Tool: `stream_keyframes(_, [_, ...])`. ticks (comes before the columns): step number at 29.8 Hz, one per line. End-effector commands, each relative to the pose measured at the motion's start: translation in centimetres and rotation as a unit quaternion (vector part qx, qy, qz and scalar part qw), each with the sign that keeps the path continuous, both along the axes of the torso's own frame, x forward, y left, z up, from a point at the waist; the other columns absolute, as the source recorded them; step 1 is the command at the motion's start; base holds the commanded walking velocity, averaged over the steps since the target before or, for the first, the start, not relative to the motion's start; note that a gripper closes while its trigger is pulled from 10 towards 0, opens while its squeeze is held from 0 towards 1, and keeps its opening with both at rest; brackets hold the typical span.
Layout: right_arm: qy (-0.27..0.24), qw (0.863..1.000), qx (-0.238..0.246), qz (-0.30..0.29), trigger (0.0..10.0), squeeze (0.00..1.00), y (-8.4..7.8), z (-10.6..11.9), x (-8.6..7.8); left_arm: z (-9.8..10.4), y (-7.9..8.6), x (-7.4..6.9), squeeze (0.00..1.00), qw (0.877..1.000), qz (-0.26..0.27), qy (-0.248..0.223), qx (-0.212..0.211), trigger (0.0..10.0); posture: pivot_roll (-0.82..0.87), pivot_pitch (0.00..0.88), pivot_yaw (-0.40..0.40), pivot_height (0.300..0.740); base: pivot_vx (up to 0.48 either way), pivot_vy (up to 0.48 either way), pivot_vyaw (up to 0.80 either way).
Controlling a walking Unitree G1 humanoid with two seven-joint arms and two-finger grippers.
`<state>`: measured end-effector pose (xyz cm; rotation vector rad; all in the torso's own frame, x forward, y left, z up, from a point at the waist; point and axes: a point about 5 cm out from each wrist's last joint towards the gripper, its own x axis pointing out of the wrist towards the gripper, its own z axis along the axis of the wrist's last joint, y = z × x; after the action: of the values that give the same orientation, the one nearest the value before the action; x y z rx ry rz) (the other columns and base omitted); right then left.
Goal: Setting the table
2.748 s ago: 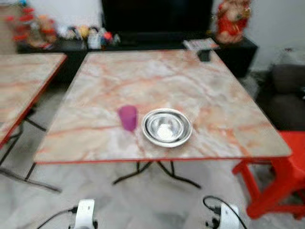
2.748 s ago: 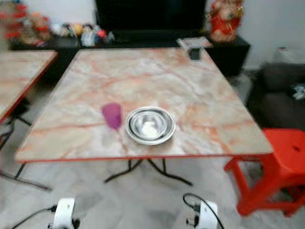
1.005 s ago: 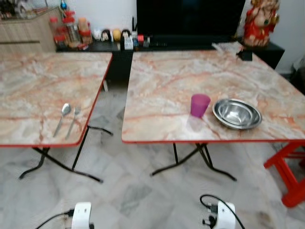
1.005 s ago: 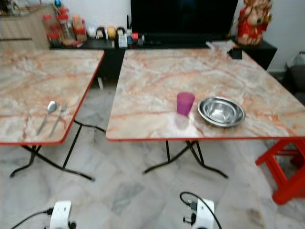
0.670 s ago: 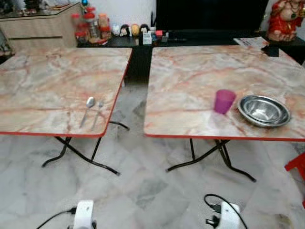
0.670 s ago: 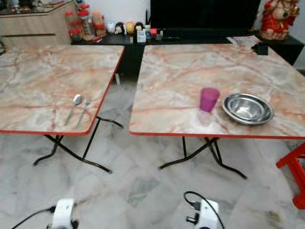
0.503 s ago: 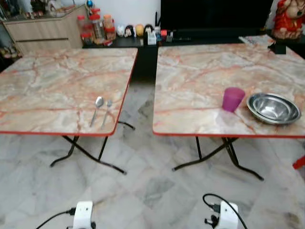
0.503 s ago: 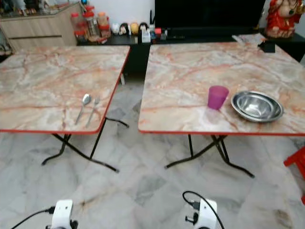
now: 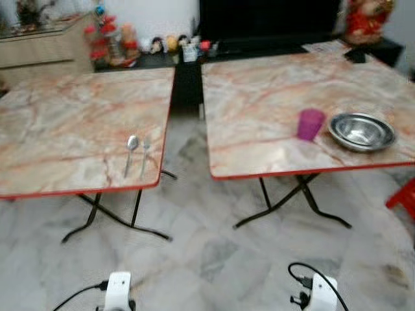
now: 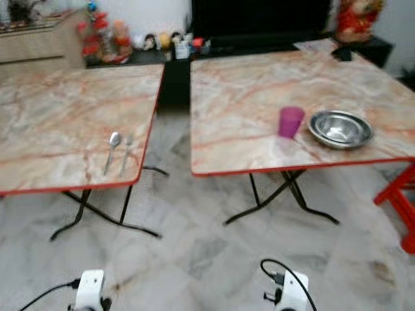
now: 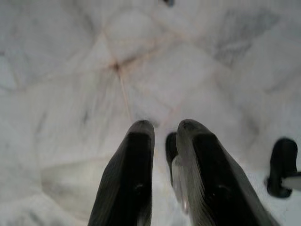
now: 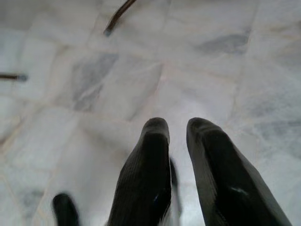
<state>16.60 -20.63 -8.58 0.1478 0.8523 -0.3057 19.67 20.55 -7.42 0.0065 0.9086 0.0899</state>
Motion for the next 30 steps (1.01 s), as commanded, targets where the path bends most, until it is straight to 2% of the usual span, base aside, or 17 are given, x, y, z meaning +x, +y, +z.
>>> stream_keyframes(1, [-0.006, 1.000, 0.006, 0.007, 10.0, 0.00, 0.68, 0.06, 0.35, -0.43, 0.62, -0.97, 0.00, 1.000, 0.006, 0.020, 0.007, 10.0, -0.06, 0.000, 0.049, 0.740, 0.000, 0.368, 0.00])
stream_keyframes(27, [-0.006, 1.000, 0.002, 0.026, 10.0, 0.00, 1.26, 0.04, 0.45, -0.38, 0.90, -1.02, 0.00, 1.000, -0.004, 0.021, 0.012, 10.0, -0.05, 0.000, 0.061, 0.740, 0.000, 0.370, 0.00])
stream_keyframes(30, [-0.007, 1.000, 0.004, 0.024, 10.0, 0.00, 1.40, 0.03, 0.48, -0.34, 0.93, -0.94, 0.00, 1.000, -0.003, 0.020, 0.012, 10.0, -0.05, 0.000, 0.062, 0.740, 0.000, 0.373, 0.55])
